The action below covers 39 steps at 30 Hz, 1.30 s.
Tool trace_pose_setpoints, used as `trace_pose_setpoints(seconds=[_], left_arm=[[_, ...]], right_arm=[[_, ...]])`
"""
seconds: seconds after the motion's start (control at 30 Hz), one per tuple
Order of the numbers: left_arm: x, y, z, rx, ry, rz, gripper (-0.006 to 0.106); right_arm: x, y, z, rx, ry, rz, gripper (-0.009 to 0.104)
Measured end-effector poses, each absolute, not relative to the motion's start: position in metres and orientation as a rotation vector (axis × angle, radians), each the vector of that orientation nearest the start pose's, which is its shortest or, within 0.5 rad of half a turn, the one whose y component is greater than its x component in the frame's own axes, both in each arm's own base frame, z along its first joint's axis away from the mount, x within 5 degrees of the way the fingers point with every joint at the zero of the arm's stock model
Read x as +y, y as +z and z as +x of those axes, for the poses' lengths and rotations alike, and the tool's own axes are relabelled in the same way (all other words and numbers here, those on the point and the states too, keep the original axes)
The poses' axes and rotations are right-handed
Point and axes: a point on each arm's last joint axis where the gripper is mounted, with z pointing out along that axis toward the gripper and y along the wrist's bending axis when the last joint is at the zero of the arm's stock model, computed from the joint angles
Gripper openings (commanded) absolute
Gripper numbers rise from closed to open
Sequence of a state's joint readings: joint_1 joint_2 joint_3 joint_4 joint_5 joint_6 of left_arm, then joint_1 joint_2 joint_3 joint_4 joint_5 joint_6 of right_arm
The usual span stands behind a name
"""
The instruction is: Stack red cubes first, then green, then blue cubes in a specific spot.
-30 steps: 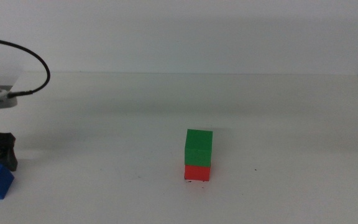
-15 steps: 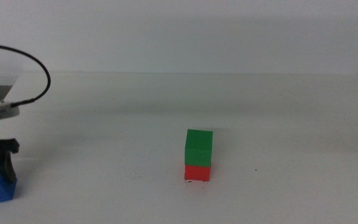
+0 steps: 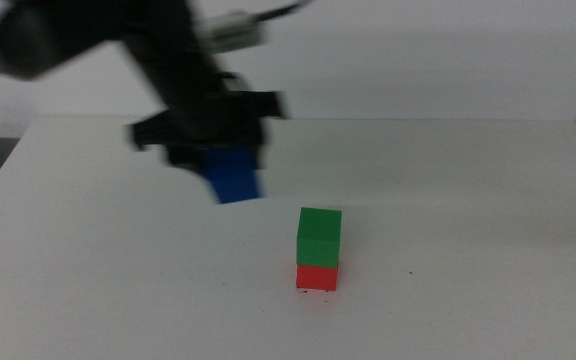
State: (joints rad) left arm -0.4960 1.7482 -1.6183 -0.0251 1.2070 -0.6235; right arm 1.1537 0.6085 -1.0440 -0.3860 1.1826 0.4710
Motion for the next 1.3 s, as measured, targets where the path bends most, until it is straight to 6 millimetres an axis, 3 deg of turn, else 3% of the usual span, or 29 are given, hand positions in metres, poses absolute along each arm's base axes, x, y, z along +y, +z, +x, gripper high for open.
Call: trace_pose_setpoints(seconds=[0.13,0.27,0.63,1.3], left_arm=[[-0.235,0.323,0.317,2.827,-0.287,-0.075,-0.002],[-0.264,0.314,0.32,2.824,-0.292,0.0,-0.002],[-0.275,0.284,0.328,2.898,-0.243,0.03,-0.002],[-0.279,0.275,0.329,2.922,-0.247,0.126,-0.002]], right_arm=[[0.047,0.41,0.055,2.077,0.452,-0.704,0.093],[0.047,0.41,0.055,2.077,0.452,-0.704,0.093],[0.047,0.41,0.055,2.077,0.452,-0.704,0.093],[0.047,0.41,0.055,2.077,0.452,-0.704,0.093]])
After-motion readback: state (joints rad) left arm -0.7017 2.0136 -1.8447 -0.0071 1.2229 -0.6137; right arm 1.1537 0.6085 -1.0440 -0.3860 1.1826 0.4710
